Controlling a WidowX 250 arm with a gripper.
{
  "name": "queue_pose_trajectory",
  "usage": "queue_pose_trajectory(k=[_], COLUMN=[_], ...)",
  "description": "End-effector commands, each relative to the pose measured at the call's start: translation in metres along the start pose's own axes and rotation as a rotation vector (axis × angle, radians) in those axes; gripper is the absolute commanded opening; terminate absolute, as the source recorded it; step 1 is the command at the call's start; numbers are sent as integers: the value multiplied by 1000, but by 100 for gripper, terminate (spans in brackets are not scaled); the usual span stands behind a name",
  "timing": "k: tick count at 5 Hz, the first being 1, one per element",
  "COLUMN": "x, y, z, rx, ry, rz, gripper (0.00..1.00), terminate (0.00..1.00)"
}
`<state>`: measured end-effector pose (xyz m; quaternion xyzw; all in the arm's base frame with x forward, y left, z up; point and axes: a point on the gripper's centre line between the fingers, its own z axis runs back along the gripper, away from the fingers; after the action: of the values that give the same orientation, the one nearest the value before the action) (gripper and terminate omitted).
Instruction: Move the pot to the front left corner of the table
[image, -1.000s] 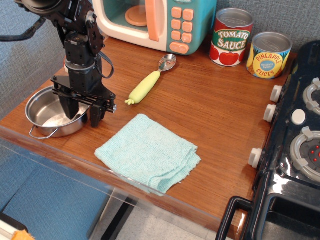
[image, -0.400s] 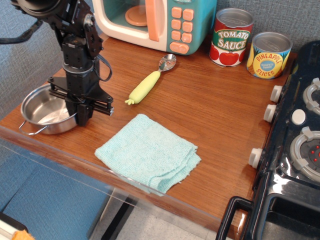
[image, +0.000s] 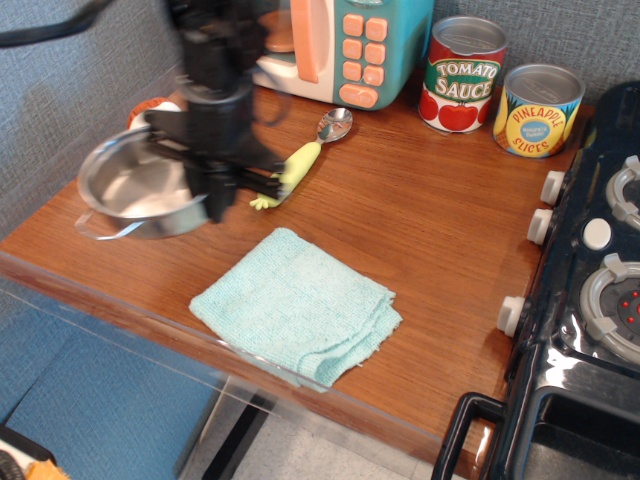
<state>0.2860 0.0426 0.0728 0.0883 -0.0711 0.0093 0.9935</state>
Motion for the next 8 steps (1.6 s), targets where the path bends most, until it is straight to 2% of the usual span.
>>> queue_pose_trajectory(k=[1,2,3,4,5,6,7,8], x=[63,84,91,91,90,90,89,87], y=[-95,-142,-149,-146,-137,-129,-128,-127], z=[32,21,3,-13,-17,-23,-19,-3], rx=[-89,-104,-97,-73,-59,-69,-72,-54], ry=[-131,-110,-77,-41,-31,-24,-29,-61], rz=[-251,-288,-305,-299,-281,-260,-256,-250], gripper=[0,0,0,0,0,0,100,100], terminate=[0,0,0,0,0,0,0,0])
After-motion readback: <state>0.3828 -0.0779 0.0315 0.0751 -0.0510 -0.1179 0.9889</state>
